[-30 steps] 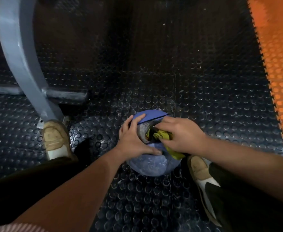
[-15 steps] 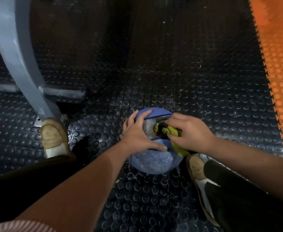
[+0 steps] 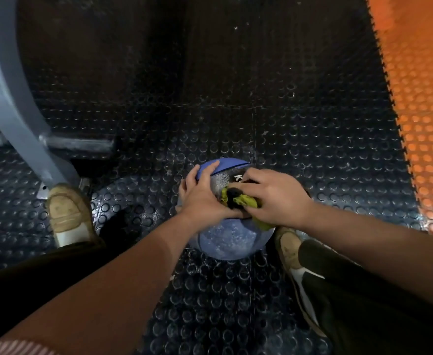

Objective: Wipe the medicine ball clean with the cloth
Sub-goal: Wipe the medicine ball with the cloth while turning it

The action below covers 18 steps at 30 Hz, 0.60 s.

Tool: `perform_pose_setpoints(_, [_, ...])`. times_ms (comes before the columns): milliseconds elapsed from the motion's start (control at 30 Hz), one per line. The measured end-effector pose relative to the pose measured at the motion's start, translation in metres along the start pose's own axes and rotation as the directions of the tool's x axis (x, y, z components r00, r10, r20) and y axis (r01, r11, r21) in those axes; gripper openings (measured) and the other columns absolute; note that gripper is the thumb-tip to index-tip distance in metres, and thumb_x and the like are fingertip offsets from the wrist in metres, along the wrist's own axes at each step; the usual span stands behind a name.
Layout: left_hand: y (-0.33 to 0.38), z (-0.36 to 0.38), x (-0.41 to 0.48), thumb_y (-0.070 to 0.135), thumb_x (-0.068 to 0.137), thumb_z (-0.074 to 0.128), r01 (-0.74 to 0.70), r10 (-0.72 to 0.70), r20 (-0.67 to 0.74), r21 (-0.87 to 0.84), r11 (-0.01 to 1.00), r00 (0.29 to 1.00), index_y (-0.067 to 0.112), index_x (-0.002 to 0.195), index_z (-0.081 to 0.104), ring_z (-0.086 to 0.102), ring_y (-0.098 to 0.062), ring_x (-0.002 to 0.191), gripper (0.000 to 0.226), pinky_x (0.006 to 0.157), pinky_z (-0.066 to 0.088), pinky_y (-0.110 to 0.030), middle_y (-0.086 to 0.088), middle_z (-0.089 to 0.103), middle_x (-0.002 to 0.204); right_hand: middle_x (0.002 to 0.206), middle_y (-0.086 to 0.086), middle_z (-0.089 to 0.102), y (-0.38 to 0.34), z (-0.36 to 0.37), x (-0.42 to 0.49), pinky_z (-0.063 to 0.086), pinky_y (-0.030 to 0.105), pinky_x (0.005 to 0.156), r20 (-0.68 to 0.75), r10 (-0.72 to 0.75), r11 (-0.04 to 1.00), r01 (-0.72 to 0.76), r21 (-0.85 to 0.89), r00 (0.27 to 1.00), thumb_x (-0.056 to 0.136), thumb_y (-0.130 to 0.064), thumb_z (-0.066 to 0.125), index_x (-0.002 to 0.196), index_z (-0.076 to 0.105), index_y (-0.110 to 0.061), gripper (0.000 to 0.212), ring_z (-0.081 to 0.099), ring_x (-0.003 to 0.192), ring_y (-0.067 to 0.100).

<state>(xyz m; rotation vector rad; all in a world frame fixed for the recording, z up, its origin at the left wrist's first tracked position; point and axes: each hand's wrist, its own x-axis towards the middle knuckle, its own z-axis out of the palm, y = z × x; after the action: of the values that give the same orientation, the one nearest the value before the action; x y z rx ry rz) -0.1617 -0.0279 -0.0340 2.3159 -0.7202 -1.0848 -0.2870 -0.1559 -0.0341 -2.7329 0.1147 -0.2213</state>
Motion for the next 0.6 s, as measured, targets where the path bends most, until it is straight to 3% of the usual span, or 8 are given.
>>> perform_pose_setpoints(100, [-0.004,-0.003,-0.003,0.052,0.048,0.091,0.009,-0.009,-0.004,-0.032,0.999,1.0,0.06,0.138,0.023,0.002,-0.019,0.144,0.114,0.116,0.019,-0.056,0.023,-0.001,0.153,0.09,0.004,0.064,0.019,-0.002,-0.018,0.049,0.027,0.055,0.016,0.053,0.998,-0.054,0.03,0.998,0.078,-0.033,0.049,0.108,0.071,-0.017,0.04,0.064,0.071,0.026])
perform_pose_setpoints(267, [-0.005,0.007,-0.013,0.056,0.051,0.088,-0.008,0.008,-0.044,-0.004,1.0,0.999,0.058,0.141,0.019,-0.002,-0.019,0.145,0.114,0.115,0.019,-0.06,0.022,-0.006,0.154,0.087,0.004,0.064,0.031,-0.004,-0.034,0.049,0.026,0.052,-0.013,0.13,0.991,-0.129,0.016,0.991,0.078,-0.032,0.05,0.102,0.073,-0.015,0.038,0.064,0.069,0.026])
perform_pose_setpoints(467, [-0.011,0.014,-0.021,0.053,0.05,0.09,-0.042,0.043,-0.089,0.006,0.999,0.995,0.058,0.138,0.02,0.0,-0.021,0.145,0.112,0.115,0.019,-0.058,0.019,-0.002,0.154,0.086,0.004,0.062,-0.004,0.0,-0.004,0.051,0.032,0.048,0.009,-0.045,0.998,0.046,-0.038,0.999,0.076,-0.035,0.05,0.102,0.072,-0.019,0.037,0.06,0.063,0.026])
perform_pose_setpoints(533, [-0.014,0.013,-0.022,0.052,0.049,0.09,-0.046,0.045,-0.083,-0.018,0.999,0.996,0.062,0.134,0.021,0.001,-0.02,0.145,0.11,0.115,0.019,-0.056,0.022,-0.002,0.153,0.087,0.004,0.062,-0.002,-0.001,-0.003,0.049,0.031,0.048,0.05,-0.093,0.995,0.095,-0.039,0.994,0.075,-0.031,0.06,0.104,0.071,-0.021,0.033,0.06,0.063,0.025])
perform_pose_setpoints(600, [-0.018,0.009,-0.023,0.052,0.049,0.091,-0.046,0.043,-0.063,-0.046,0.998,0.997,0.064,0.132,0.02,0.001,-0.018,0.145,0.11,0.116,0.02,-0.054,0.025,-0.002,0.152,0.089,0.005,0.062,0.012,-0.004,-0.013,0.047,0.028,0.051,0.061,-0.109,0.993,0.111,-0.03,0.992,0.077,-0.03,0.058,0.106,0.069,-0.019,0.033,0.06,0.065,0.025])
